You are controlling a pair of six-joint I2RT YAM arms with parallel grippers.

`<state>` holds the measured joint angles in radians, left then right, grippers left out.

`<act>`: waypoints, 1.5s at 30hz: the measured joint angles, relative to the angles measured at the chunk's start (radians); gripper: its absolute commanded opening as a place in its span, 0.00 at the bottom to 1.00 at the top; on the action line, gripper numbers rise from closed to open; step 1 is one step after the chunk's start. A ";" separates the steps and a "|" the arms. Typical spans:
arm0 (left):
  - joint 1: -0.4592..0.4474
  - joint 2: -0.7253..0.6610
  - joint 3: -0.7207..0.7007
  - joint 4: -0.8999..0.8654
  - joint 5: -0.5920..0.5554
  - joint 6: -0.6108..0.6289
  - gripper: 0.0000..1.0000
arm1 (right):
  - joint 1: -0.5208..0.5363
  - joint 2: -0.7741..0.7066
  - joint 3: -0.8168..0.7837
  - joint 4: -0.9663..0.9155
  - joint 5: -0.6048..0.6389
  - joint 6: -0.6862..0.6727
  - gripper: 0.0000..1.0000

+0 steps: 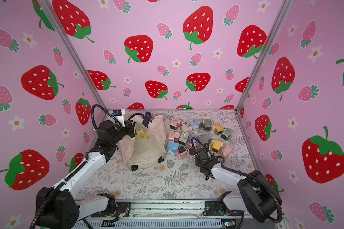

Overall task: Take out the pencil sharpeners from the tote bags
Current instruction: Place the pencil sharpener at the center of the board, then pick up the pencil sharpener from the canvas bag.

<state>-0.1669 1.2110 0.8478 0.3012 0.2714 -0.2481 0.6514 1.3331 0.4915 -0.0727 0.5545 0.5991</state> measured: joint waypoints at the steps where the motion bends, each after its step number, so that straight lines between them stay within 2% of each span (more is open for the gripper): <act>1: 0.000 0.000 0.000 0.000 0.000 0.000 0.00 | -0.003 0.014 0.009 0.006 -0.003 -0.001 0.99; 9: 0.000 0.000 0.000 0.000 0.001 0.000 0.00 | -0.011 0.032 0.055 -0.022 -0.024 -0.010 0.99; 11: 0.000 0.000 0.000 0.000 0.001 0.000 0.00 | -0.011 -0.005 0.063 -0.054 -0.024 -0.014 0.99; 14: 0.000 0.002 0.000 0.000 0.001 0.000 0.00 | 0.014 -0.145 0.064 -0.097 -0.022 -0.026 0.99; 17: 0.000 0.002 0.000 0.000 0.001 0.000 0.00 | 0.108 -0.287 0.082 -0.092 -0.034 -0.059 1.00; 20: 0.000 0.002 0.000 0.000 0.001 0.000 0.00 | 0.272 -0.301 0.148 -0.045 -0.053 -0.122 1.00; 22: 0.000 0.002 0.000 0.001 0.001 0.000 0.00 | 0.364 -0.231 0.217 -0.013 -0.078 -0.163 1.00; 26: 0.000 0.002 0.000 0.001 0.000 0.000 0.00 | 0.513 0.031 0.373 0.084 -0.152 -0.259 1.00; 30: -0.001 0.002 0.000 0.001 -0.001 0.000 0.00 | 0.576 0.321 0.552 0.134 -0.242 -0.323 0.95; 36: -0.001 0.002 0.000 0.001 -0.002 0.000 0.00 | 0.573 0.620 0.784 0.155 -0.315 -0.364 0.93; 45: -0.001 0.002 0.000 0.001 -0.002 0.000 0.00 | 0.435 0.815 0.920 0.208 -0.435 -0.338 0.96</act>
<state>-0.1677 1.2125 0.8478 0.3023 0.2699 -0.2481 1.0859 2.1483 1.4113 0.1349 0.1192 0.2607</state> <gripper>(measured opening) 0.045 0.942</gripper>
